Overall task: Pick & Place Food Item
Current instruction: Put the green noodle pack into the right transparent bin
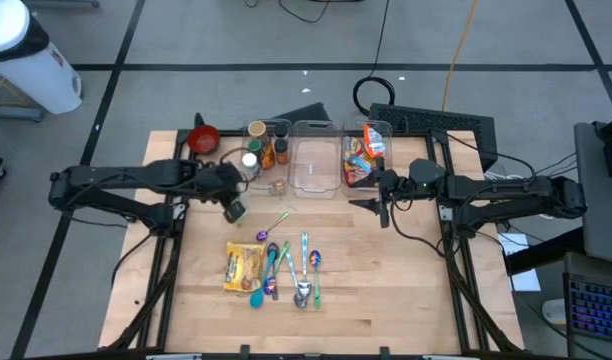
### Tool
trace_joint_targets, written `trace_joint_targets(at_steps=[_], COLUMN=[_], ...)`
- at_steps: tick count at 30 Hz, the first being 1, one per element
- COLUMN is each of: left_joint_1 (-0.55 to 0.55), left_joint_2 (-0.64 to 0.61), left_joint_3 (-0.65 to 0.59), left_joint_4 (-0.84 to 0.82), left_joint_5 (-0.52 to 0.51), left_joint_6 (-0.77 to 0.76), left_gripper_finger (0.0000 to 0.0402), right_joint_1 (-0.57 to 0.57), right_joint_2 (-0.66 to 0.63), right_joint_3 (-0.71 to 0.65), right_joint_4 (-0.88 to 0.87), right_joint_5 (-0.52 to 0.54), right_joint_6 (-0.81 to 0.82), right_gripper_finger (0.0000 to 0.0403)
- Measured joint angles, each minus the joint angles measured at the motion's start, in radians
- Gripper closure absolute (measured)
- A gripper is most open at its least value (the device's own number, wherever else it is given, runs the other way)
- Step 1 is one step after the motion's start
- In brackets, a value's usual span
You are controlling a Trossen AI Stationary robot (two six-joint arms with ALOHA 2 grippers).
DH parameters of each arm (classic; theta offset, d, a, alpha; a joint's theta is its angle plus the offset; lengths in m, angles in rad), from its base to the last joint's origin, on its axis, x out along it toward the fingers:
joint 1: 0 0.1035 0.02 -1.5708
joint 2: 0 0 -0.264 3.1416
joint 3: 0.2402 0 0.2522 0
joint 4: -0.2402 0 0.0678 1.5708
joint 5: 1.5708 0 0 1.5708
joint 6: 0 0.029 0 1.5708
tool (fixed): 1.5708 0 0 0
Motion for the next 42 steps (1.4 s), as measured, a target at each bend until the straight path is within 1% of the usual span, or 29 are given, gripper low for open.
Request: trace_joint_targets(at_steps=[3,6,8,14,19,23,25,27,29,32,34,40,42], left_joint_1=[-0.021,-0.037,-0.047,-0.072,-0.074,-0.074,-0.074,-0.074,-0.074,-0.078,-0.08,-0.081,-0.081], left_joint_2=[-0.02,-0.019,-0.016,0.055,0.135,0.176,0.187,0.193,0.194,0.194,0.194,0.252,0.27], left_joint_3=[0.01,0.01,0.01,0.009,0.009,0.009,0.009,0.009,0.009,0.009,0.009,0.009,0.009], left_joint_4=[0.135,0.281,0.371,0.619,0.778,0.92,0.971,1.019,1.068,1.117,1.137,1.264,1.279], left_joint_5=[-0.068,-0.098,-0.1,-0.104,-0.108,-0.198,-0.229,-0.234,-0.235,-0.234,-0.232,-0.253,-0.254], left_joint_6=[0.049,0.107,0.144,0.251,0.345,0.403,0.437,0.455,0.459,0.469,0.482,0.558,0.594], left_gripper_finger=[0.0398,0.0399,0.0399,0.0399,0.0399,0.0397,0.0398,0.0399,0.0397,0.0399,0.0399,0.0399,0.0397], right_joint_1=[0.0,0.0,0.0,0.0,0.006,0.007,0.007,0.007,0.007,0.012,0.021,0.06,0.07], right_joint_2=[0.0,0.0,0.0,0.0,0.0,0.0,0.0,0.0,0.0,0.014,0.036,0.141,0.177], right_joint_3=[0.0,0.0,0.0,0.0,0.0,0.0,0.0,0.0,0.0,0.0,-0.001,-0.001,-0.001], right_joint_4=[0.0,0.0,0.0,0.021,0.045,0.045,0.045,0.046,0.045,0.059,0.086,0.256,0.299], right_joint_5=[0.0,0.0,0.0,0.0,0.0,0.0,0.0,0.009,0.055,0.154,0.192,0.21,0.209], right_joint_6=[-0.001,-0.001,0.0,0.0,0.0,0.0,0.0,-0.008,-0.02,-0.025,-0.032,-0.081,-0.093], right_gripper_finger=[0.0202,0.0202,0.0202,0.0202,0.0202,0.0202,0.0202,0.0202,0.0202,0.0202,0.0202,0.0202,0.0202])
